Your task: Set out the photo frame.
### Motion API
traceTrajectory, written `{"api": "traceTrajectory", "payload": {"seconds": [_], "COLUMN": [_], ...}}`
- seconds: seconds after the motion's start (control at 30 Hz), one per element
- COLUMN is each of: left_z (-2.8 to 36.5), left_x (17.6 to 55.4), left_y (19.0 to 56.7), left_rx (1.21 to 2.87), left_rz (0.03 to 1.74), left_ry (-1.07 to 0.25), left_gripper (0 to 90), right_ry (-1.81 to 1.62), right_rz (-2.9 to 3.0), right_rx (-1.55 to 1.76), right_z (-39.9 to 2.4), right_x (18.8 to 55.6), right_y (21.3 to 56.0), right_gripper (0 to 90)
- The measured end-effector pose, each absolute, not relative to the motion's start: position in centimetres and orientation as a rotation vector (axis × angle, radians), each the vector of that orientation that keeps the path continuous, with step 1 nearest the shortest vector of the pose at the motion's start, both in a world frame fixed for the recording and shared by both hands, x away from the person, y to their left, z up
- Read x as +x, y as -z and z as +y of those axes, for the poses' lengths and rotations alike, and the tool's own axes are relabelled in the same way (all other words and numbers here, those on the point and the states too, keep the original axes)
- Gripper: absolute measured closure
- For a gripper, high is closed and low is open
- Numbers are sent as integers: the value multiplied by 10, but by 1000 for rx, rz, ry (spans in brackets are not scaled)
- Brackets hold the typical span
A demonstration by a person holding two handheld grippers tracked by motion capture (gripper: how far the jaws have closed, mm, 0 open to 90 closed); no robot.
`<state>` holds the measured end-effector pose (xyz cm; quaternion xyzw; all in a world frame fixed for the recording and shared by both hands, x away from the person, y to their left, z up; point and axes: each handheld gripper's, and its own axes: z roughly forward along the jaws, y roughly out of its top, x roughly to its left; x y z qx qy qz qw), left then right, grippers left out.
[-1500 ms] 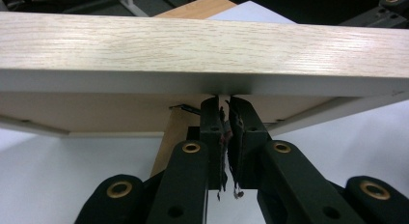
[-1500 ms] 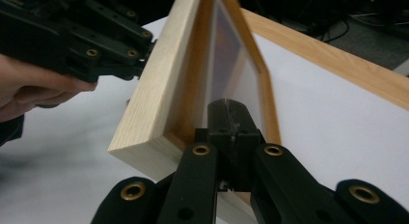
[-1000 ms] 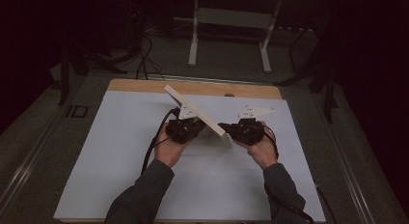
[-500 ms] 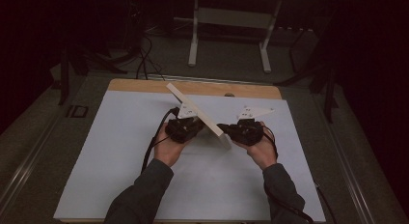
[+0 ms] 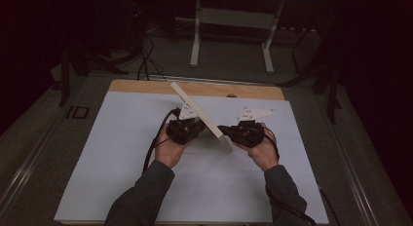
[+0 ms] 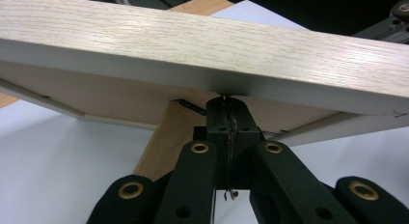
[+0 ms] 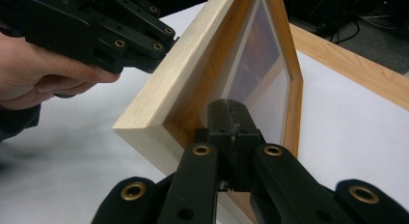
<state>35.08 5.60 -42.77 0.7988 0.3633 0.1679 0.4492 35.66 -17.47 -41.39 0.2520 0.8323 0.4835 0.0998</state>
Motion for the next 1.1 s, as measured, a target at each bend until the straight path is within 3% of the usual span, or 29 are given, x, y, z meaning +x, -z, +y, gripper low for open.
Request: {"api": "traceTrajectory", "payload": {"seconds": [1.1], "left_z": [65], "left_x": [356], "left_y": [428], "left_rx": [1970], "left_rz": [909], "left_ry": [-399], "left_gripper": [900], "right_ry": [-1417], "right_rz": [2497], "right_rx": [691], "right_z": [-162], "right_x": [353], "right_y": [414], "right_gripper": [899]}}
